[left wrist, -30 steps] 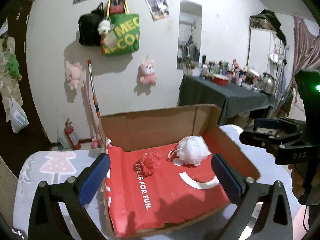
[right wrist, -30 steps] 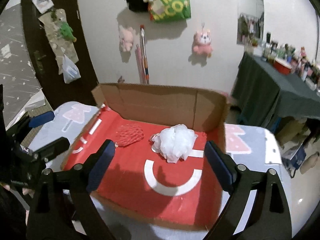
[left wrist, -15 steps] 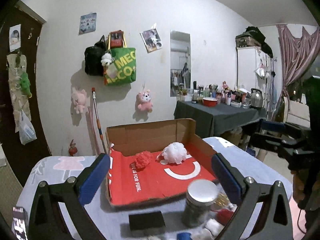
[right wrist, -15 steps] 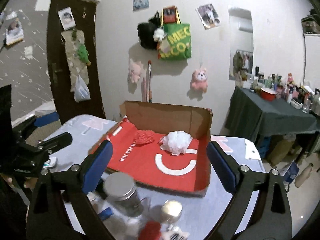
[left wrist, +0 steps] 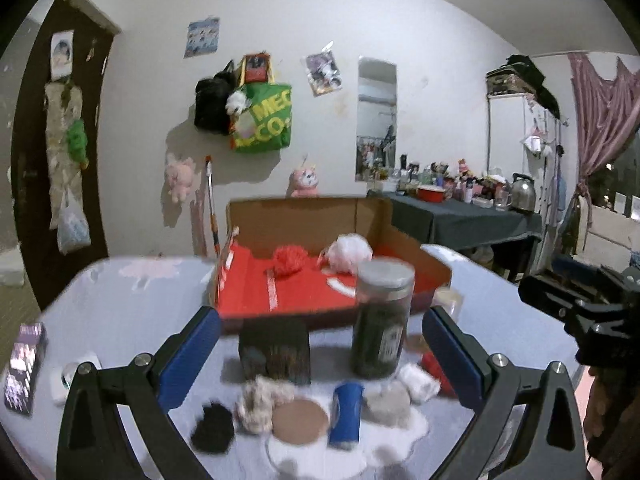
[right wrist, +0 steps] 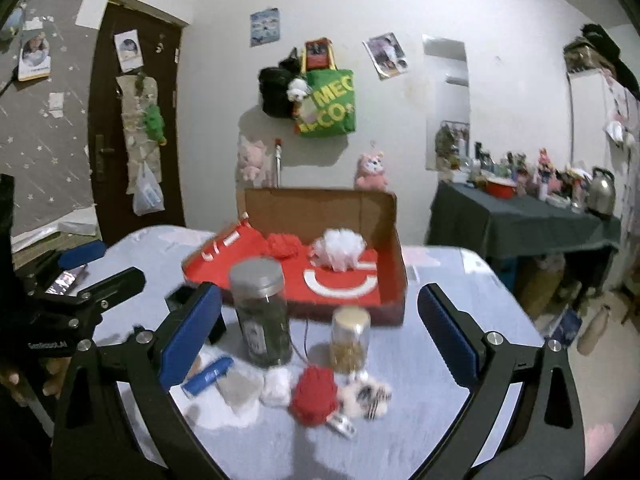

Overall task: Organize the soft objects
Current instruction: 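Withdraw both tools from the box back toward the remaining items, then grasp the cream crocheted scrunchie with the left tool while the right tool grasps the red knitted bunny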

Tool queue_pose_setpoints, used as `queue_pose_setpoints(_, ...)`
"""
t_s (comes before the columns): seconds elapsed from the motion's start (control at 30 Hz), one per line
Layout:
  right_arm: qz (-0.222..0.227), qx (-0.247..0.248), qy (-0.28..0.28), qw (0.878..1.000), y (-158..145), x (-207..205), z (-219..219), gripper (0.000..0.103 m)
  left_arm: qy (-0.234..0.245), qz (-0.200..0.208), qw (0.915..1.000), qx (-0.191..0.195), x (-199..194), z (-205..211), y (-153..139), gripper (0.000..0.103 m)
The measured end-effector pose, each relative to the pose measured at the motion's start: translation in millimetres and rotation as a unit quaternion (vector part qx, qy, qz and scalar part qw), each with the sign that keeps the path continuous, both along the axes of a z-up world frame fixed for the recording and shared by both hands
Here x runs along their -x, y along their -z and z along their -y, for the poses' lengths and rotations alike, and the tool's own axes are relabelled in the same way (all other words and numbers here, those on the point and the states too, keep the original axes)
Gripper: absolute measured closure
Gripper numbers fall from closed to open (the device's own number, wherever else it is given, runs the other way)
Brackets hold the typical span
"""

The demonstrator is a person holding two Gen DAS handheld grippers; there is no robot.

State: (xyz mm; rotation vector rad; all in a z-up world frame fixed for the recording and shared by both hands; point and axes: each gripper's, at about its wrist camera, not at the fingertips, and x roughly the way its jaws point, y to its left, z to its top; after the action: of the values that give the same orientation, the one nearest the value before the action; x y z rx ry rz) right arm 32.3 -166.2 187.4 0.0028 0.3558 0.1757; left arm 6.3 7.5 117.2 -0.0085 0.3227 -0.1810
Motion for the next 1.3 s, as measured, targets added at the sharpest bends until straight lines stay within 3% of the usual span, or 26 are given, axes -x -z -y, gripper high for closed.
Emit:
queue_pose_setpoints(0.3, -0.056, 0.003, 0.028, 0.998, 77.1, 0.5, 1.2, 0.003, -0.011, -0.057, 0.9982, -0.013, -10.7, 3.9, 59.6, 0.000)
queue_pose_setpoints(0.5, -0.082, 0.013, 0.029, 0.996, 103.9, -3.2, -5.0, 0.003, -0.012, -0.093, 0.9955, -0.017, -18.7, 3.4, 84.3, 0.000)
queue_pose_setpoints(1.0, -0.095, 0.005, 0.026, 0.995, 108.0, -11.3, -7.1, 0.003, -0.024, -0.105, 0.9941, -0.013, -23.9, -19.0, 76.4, 0.000)
queue_pose_setpoints(1.2, -0.110, -0.011, 0.015, 0.994, 103.6, -24.4, -5.6, 0.003, -0.018, -0.106, 0.9934, -0.041, -34.1, -31.0, 69.0, 0.001)
queue_pose_setpoints(1.3, -0.114, -0.018, 0.008, 0.993, 100.3, -31.9, -4.5, 0.003, -0.012, -0.117, 0.9918, -0.051, -42.7, -36.4, 67.7, 0.006)
